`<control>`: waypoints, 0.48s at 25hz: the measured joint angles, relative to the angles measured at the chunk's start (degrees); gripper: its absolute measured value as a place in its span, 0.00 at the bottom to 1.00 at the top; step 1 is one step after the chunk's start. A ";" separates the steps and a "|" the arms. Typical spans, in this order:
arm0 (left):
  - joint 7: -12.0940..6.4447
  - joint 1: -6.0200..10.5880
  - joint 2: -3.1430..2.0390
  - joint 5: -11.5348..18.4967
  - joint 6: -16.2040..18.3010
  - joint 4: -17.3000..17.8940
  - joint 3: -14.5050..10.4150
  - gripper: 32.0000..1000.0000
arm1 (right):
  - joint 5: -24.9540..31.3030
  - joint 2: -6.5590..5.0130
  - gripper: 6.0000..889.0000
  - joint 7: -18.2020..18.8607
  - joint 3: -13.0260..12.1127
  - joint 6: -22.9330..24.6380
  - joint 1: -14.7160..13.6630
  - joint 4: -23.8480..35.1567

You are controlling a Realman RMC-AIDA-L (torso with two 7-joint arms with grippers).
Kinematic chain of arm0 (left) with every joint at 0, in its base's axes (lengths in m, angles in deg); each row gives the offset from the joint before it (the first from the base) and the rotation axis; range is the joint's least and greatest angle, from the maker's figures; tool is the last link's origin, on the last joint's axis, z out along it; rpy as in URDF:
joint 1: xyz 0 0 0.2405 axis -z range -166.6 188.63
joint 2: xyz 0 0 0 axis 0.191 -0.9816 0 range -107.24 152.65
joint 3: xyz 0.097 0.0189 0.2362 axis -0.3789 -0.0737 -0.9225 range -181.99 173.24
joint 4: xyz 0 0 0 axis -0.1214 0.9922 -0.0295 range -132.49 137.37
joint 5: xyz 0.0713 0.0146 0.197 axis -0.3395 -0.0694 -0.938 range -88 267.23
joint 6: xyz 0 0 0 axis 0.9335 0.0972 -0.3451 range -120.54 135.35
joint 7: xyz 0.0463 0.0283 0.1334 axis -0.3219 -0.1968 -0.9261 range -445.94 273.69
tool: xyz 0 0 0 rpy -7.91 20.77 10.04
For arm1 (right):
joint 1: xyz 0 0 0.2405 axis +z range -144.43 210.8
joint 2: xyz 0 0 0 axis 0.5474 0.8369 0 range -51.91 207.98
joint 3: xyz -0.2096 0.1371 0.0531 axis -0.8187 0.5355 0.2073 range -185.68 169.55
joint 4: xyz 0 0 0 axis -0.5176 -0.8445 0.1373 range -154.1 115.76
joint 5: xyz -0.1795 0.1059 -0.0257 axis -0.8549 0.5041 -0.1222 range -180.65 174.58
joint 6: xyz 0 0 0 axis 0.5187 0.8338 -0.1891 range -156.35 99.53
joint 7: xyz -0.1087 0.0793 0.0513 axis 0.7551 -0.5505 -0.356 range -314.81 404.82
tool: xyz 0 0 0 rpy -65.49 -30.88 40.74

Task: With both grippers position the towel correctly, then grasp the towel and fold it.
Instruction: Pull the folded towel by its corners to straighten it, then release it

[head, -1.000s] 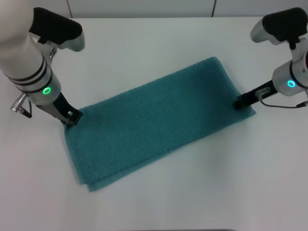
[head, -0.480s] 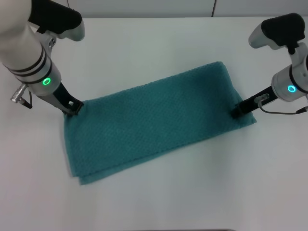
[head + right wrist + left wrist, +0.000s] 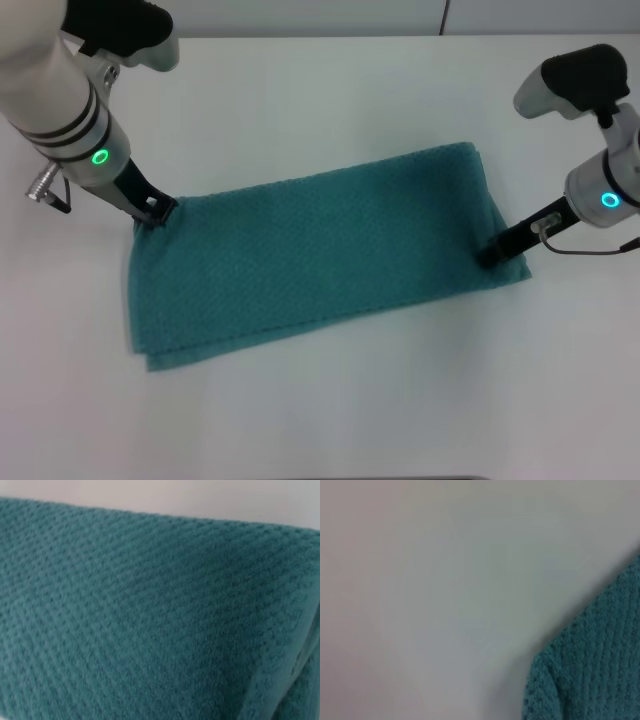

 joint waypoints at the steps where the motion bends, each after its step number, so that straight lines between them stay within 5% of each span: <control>1: 0.05 0.05 -0.03 0.00 0.00 0.00 0.03 0.12 | 0.01 0.00 0.16 0.15 0.01 0.54 -0.23 0.28; 12: -0.15 0.25 -0.06 0.08 -0.18 0.11 0.05 0.13 | 0.00 -0.04 0.16 0.94 0.02 8.46 -3.91 6.05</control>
